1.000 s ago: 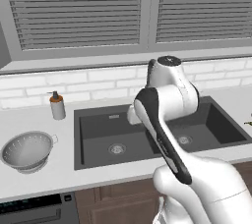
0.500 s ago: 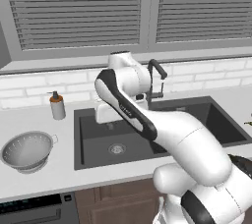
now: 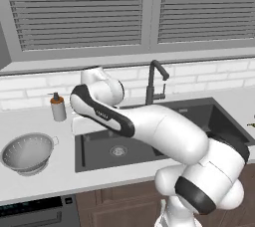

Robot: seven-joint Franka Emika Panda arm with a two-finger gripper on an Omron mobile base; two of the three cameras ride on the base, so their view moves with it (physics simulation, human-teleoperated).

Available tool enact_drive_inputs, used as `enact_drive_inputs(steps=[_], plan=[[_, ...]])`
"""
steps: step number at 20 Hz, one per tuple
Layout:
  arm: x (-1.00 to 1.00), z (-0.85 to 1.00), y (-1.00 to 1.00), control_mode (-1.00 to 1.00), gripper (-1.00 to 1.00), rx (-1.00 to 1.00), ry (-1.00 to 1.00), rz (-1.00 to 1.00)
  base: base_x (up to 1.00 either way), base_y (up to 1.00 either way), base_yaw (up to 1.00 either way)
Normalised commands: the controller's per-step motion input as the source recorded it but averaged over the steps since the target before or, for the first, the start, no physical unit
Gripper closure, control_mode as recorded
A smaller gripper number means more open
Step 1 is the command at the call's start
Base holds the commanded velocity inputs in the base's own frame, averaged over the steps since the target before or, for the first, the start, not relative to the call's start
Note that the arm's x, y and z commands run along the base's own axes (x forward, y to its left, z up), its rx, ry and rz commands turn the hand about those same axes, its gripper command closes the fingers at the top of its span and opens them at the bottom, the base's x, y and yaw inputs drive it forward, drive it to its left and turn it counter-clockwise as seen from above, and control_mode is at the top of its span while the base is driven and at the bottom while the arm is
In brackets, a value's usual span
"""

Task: Put the colander in the sink, put the tangerine, banana in the colander, and turn on the sink faucet and pour water over the colander.

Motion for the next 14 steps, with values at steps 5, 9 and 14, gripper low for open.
enact_drive_inputs(steps=[5,9,14], plan=[[0.32,-0.12,0.43,-1.0,-1.0,0.12,0.15,0.0,0.0,0.0,0.0],[0.24,-0.26,0.6,-1.0,-1.0,0.07,0.09,0.0,0.0,0.0,0.0],[0.24,-0.34,0.68,-1.0,-1.0,0.01,0.0,-0.02,0.0,0.0,0.0]])
